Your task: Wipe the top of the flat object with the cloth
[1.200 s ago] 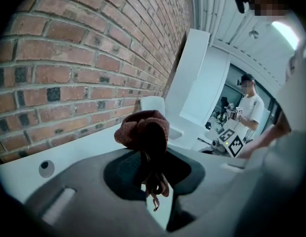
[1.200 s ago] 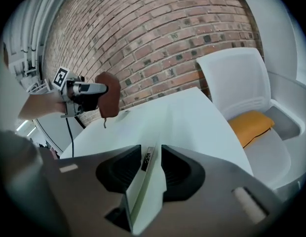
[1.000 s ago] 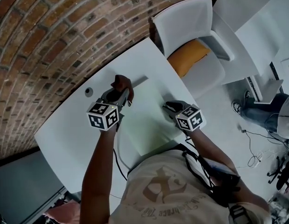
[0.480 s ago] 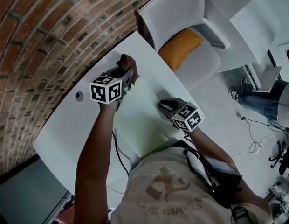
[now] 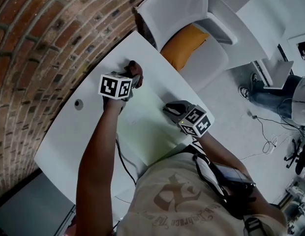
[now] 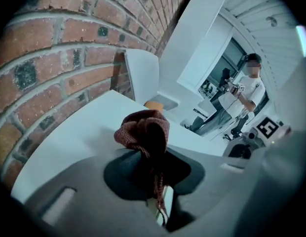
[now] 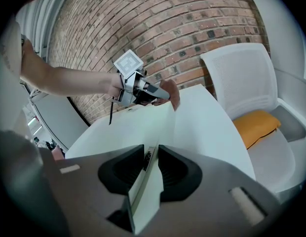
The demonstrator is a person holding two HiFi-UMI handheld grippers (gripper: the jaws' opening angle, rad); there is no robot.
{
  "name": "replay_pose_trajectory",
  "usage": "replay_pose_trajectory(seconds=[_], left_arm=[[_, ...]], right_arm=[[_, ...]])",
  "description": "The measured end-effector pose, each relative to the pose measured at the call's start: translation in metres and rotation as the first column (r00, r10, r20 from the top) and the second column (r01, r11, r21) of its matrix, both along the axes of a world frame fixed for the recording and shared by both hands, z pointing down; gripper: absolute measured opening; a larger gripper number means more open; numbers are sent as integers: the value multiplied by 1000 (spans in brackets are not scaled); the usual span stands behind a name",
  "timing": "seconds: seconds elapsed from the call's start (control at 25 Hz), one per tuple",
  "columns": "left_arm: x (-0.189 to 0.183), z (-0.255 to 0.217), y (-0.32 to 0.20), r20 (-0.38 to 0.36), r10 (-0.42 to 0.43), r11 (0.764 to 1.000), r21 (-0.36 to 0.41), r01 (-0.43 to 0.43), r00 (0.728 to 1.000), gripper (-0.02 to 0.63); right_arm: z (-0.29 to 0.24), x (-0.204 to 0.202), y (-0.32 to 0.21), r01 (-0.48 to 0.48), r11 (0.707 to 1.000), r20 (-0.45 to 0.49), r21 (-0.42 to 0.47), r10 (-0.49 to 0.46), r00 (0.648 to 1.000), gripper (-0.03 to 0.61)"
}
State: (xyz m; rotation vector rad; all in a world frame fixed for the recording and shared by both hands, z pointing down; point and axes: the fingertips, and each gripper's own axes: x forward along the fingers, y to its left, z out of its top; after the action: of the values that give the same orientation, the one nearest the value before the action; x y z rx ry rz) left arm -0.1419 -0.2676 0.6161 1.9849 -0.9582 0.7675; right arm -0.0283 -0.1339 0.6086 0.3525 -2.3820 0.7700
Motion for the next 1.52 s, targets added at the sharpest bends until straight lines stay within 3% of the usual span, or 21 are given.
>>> replay_pose_trajectory(seconds=[0.44,0.84,1.16,1.4,1.52], left_arm=[[-52,8,50,76,14,990,-144,-3,997,75],[-113,8,104,157,-87,980,-165,114,984,75],[-158,2,147,195,-237,952,-148,267,952,75],[-182,2,185,266,-257,930,-194,312,929,75],[-181,-11,188,264,-276,932,-162,325,924,75]], right_arm=[[0,0,0,4,1000,-5,-2,-4,1000,100],[0,1,0,13,1000,-6,8,-13,1000,101],[2,1,0,18,1000,-4,8,-18,1000,101],[5,1,4,25,1000,-4,4,-25,1000,101],[5,1,4,29,1000,-3,7,-29,1000,101]])
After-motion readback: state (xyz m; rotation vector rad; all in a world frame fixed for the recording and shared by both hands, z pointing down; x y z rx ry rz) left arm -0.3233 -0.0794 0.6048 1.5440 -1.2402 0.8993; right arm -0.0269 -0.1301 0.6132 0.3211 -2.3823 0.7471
